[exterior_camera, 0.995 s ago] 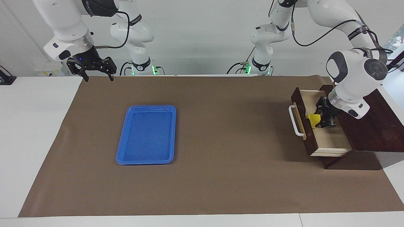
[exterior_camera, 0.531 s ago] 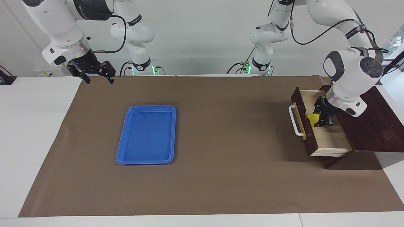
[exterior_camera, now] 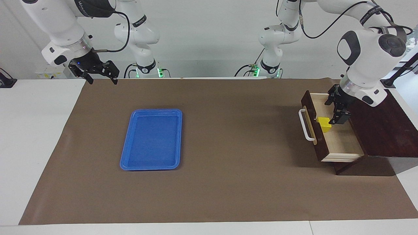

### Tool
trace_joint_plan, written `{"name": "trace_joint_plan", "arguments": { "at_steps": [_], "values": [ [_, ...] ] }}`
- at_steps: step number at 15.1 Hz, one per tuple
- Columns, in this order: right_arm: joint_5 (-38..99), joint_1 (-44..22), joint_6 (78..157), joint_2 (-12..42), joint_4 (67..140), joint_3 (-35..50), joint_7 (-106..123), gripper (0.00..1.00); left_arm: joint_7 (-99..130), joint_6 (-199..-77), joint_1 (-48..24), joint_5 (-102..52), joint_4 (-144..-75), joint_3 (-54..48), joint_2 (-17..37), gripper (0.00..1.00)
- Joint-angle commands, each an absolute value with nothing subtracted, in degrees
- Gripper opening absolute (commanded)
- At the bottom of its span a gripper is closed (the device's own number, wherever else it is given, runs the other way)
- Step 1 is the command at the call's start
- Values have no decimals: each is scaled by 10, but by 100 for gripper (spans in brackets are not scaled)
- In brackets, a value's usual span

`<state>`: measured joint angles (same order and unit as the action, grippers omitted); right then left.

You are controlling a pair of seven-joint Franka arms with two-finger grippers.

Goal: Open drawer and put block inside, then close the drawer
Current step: 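Open the left gripper to release the block inside the drawer, then push the drawer shut with the left gripper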

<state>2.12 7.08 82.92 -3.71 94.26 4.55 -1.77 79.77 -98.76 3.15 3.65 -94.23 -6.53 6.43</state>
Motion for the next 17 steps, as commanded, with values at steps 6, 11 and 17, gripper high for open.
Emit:
{"name": "trace_joint_plan", "arguments": {
  "at_steps": [6, 11, 17],
  "values": [
    [33, 44, 822, -33, 943, 11, -25, 100, 890, -1061, -87, 188, -1057, -62, 24, 100],
    [15, 44, 826, -33, 939, 15, -17, 100, 950, -1118, -95, 314, -1136, -62, 17, 100],
    [4, 46, 870, -33, 945, 16, 1, 100, 952, -1151, -77, 334, -1158, -60, 17, 100]
  ]
}}
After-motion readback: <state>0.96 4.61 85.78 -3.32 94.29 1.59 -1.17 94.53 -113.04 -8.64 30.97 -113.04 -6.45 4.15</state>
